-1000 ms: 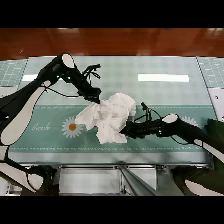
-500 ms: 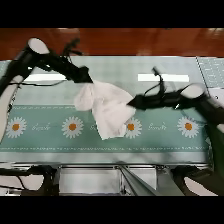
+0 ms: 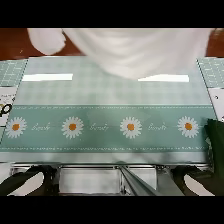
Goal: Fold the shirts.
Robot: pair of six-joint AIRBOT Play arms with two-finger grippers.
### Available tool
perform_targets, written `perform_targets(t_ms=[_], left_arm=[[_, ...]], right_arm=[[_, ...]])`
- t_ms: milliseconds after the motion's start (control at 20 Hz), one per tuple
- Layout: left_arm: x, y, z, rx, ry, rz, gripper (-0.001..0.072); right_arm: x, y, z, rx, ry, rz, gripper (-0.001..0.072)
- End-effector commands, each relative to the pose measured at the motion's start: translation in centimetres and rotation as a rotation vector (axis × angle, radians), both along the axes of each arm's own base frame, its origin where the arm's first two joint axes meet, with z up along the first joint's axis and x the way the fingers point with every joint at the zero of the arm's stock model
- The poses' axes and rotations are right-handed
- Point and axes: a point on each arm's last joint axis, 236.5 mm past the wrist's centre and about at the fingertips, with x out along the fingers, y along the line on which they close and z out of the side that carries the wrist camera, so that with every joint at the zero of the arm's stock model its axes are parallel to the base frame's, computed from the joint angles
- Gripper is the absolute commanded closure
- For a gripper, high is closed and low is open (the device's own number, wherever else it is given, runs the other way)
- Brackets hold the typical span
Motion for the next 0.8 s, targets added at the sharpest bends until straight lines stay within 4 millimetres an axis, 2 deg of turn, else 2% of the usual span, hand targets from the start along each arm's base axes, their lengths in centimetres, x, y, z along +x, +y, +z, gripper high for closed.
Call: perform_targets(t_ms=[0, 150, 200, 300, 400, 500, 650, 750], left_arm=[[-6.8, 1.5, 7.0, 0.042, -0.212, 0.07, 0.0686], [-12.0, 1.6, 7.5, 0.151, -0.257, 0.095, 0.0686], [-13.2, 1.5, 7.0, 0.189, -0.252, 0.094, 0.0686], [-14.7, 1.6, 4.8, 0.232, -0.177, 0.091, 0.0686], [-14.9, 2.3, 0.0, 0.248, 0.009, 0.1, 0.0686], [-15.1, 2.6, -6.2, 0.278, 0.206, 0.062, 0.0686], [-14.9, 1.9, -16.5, 0.273, 0.479, -0.035, 0.0686], [-13.2, 1.4, -23.2, 0.233, 0.596, -0.043, 0.0686]], right_arm=[[-5.2, -2.4, 5.6, -0.035, -0.16, -0.084, 0.0692], [-9.2, -3.6, 5.9, -0.069, -0.168, -0.119, 0.0691], [-10.2, -4.0, 5.4, -0.078, -0.149, -0.132, 0.0691], [-11.4, -4.6, 3.5, -0.094, -0.098, -0.151, 0.0691], [-11.2, -5.2, 0.2, -0.1, -0.005, -0.176, 0.0691], [-10.3, -5.1, -4.1, -0.103, 0.102, -0.175, 0.069], [-7.5, -4.5, -12.1, -0.098, 0.28, -0.163, 0.0693], [-4.5, -4.0, -17.7, -0.097, 0.398, -0.156, 0.0693]])
